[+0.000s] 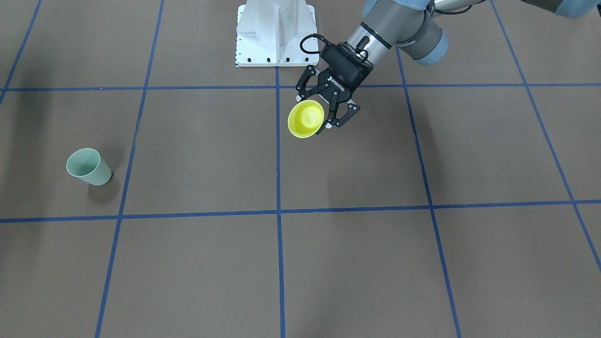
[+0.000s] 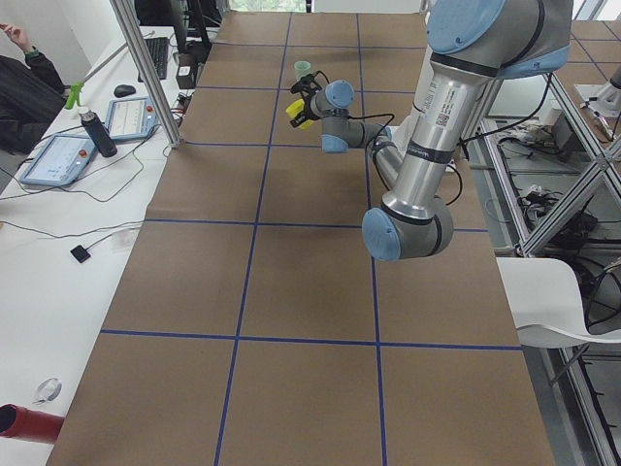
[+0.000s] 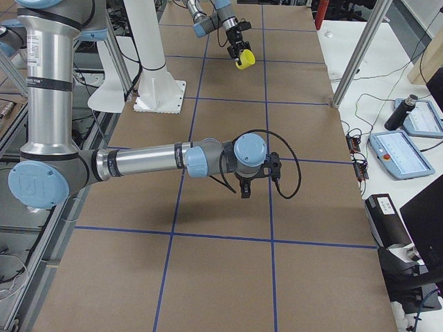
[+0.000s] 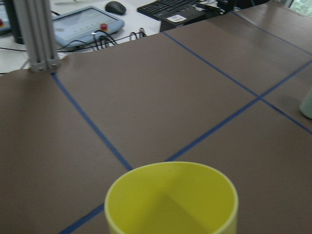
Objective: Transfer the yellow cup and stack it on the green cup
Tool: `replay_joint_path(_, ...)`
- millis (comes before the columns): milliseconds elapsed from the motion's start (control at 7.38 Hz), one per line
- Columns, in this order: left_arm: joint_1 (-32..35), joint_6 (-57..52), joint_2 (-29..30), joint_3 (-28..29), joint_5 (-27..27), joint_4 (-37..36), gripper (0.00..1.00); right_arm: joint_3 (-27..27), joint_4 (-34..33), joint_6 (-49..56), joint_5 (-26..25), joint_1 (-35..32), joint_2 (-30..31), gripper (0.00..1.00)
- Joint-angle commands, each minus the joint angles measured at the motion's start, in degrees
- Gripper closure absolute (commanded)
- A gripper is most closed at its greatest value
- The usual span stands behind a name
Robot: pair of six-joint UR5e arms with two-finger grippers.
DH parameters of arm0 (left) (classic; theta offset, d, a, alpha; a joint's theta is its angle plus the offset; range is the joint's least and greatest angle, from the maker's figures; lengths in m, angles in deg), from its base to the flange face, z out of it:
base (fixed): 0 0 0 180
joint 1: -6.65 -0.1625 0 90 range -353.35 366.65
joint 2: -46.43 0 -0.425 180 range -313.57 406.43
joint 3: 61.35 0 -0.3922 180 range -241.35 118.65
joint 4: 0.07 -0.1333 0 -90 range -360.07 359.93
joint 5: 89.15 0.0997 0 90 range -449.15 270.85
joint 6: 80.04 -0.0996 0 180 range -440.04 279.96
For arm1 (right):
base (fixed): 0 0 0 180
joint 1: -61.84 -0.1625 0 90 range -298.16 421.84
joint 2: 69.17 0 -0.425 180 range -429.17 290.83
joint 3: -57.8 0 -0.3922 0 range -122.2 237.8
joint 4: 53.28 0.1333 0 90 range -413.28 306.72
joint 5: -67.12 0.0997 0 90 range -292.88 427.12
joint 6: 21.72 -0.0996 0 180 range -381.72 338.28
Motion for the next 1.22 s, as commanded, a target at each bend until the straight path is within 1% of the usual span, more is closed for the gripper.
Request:
replay_joint_path(0, -0.7, -3.7, 2.5, 0.8, -8.2, 4.9, 1.00, 0.0, 0.0, -4.3, 0.2, 3.2, -2.9, 0.00)
replay_joint_path(135, -1.6, -3.9, 3.4, 1.3, -8.4, 6.6, 1.00, 0.0, 0.1, -4.7, 0.2, 4.4, -4.4, 0.00)
replay_joint_path(271, -2.0, -4.2, 4.0, 2.9, -8.4, 7.3, 1.00, 0.1, 0.1, -8.8, 0.2, 7.2, -7.4, 0.00)
replay_joint_path(406, -2.1, -4.4, 4.5, 4.4, -8.4, 8.3, 1.00, 0.1, 0.1, -16.0, -0.3, 11.6, -13.2, 0.00)
replay_joint_path(542, -2.1, -4.4, 4.3, 5.2, -8.4, 10.1, 1.00, 0.4, 0.2, -18.9, -0.5, 15.9, -17.9, 0.00)
replay_joint_path(677, -2.0, -4.4, 4.3, 6.2, -8.3, 10.6, 1.00, 0.4, 0.3, -27.2, -0.6, 19.4, -22.5, 0.00)
replay_joint_path(813, -2.1, -4.4, 4.3, 6.9, -8.2, 11.9, 1.00, 0.4, 0.9, -35.8, -1.7, 22.0, -26.6, 0.00)
replay_joint_path(948, -2.0, -4.4, 4.4, 7.3, -8.1, 12.2, 1.00, 0.5, 1.7, -41.3, -4.6, 25.2, -29.0, 0.00)
replay_joint_path(1084, -2.0, -4.4, 4.4, 7.4, -8.1, 12.3, 1.00, 0.5, 3.9, -45.6, -6.7, 27.7, -30.8, 0.00)
